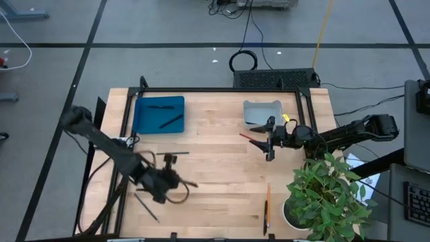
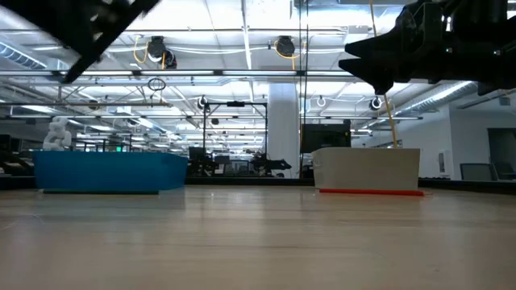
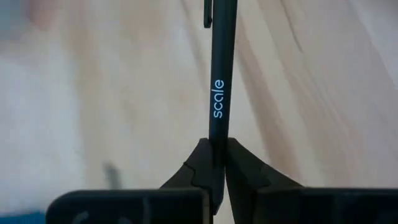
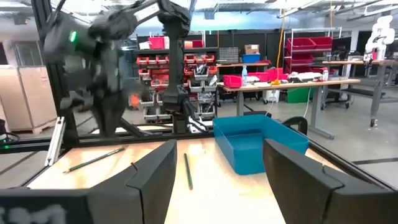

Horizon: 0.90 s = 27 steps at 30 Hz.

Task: Sort pens & pencils
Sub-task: Put the black pen into the blue bin

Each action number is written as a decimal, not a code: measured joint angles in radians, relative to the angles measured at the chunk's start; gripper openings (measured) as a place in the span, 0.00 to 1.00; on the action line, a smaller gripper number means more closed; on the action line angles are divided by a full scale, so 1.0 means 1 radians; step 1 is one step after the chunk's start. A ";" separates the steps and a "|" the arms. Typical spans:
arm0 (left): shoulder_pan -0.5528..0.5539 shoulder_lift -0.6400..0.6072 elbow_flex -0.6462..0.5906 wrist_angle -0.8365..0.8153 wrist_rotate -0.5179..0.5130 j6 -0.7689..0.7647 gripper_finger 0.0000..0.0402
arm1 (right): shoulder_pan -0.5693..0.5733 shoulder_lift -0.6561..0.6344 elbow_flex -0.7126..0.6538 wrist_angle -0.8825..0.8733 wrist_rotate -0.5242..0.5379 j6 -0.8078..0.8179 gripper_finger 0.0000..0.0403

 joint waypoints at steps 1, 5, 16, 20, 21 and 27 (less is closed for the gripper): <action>0.020 -0.033 0.000 0.029 -0.026 0.049 0.05 | 0.000 0.000 0.000 -0.001 0.000 0.000 0.56; 0.133 -0.149 -0.040 0.242 -0.060 0.284 0.05 | 0.000 0.000 0.000 -0.017 0.000 0.000 0.56; 0.516 -0.239 -0.519 1.161 0.127 0.429 0.05 | 0.000 0.000 0.000 -0.035 0.000 -0.009 0.56; 0.587 -0.218 -0.695 1.463 0.153 0.303 0.05 | 0.000 0.000 0.000 -0.042 0.000 -0.066 0.56; 0.594 -0.218 -0.726 1.524 0.167 0.281 0.05 | 0.000 0.000 0.000 -0.049 0.000 -0.081 0.56; 0.599 -0.257 -0.803 1.635 0.209 0.237 0.05 | 0.000 0.000 0.000 -0.056 0.000 -0.114 0.56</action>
